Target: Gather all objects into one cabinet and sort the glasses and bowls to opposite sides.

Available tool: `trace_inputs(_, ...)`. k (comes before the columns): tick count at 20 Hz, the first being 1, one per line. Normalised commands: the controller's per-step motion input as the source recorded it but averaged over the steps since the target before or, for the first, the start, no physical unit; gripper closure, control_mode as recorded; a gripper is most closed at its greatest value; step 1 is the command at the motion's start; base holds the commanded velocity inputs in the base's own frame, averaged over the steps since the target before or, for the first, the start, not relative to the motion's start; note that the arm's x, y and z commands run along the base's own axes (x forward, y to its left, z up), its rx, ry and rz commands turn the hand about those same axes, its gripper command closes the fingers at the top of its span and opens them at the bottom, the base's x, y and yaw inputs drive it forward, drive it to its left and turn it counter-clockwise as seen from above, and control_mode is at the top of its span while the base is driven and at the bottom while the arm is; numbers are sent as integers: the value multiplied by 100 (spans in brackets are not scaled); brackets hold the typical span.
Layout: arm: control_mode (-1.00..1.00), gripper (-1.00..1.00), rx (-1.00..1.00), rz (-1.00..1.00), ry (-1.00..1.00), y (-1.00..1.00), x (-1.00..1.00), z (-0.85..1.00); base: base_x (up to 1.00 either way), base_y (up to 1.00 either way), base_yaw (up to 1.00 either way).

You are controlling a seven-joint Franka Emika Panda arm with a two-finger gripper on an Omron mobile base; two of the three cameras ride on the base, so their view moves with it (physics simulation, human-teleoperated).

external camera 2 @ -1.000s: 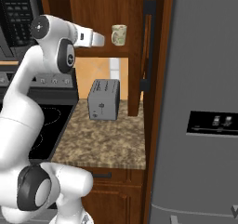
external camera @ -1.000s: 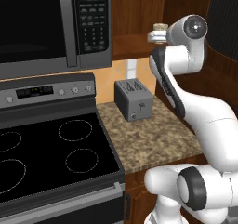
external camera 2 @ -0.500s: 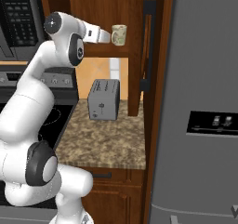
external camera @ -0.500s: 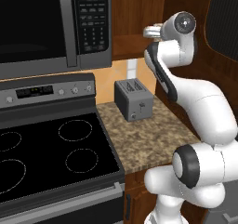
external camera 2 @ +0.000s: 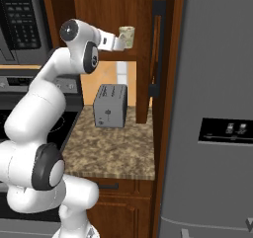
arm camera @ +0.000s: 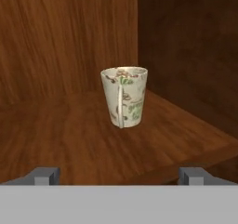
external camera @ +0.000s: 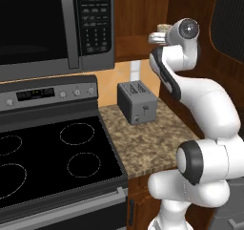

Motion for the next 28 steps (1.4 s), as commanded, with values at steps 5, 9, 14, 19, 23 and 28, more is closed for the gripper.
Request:
trace_inputs(5, -100, -100, 0, 0, 0, 0, 23, -14, 0, 0, 0)
trace_inputs(9, -100, -100, 2, 0, 0, -6, 35, 0, 0, 0, 0)
trace_inputs(14, -100, -100, 3, 0, 0, -4, 45, 0, 0, 0, 0)
trace_inputs(19, -100, -100, 5, 0, 0, -14, 45, 1, 0, 0, 0)
trace_inputs(23, -100, -100, 2, 0, 0, -23, 30, 0, 0, 0, 0)
trace_inputs(28, -100, -100, 0, -1, 0, -6, 17, 0, 0, 0, 0)
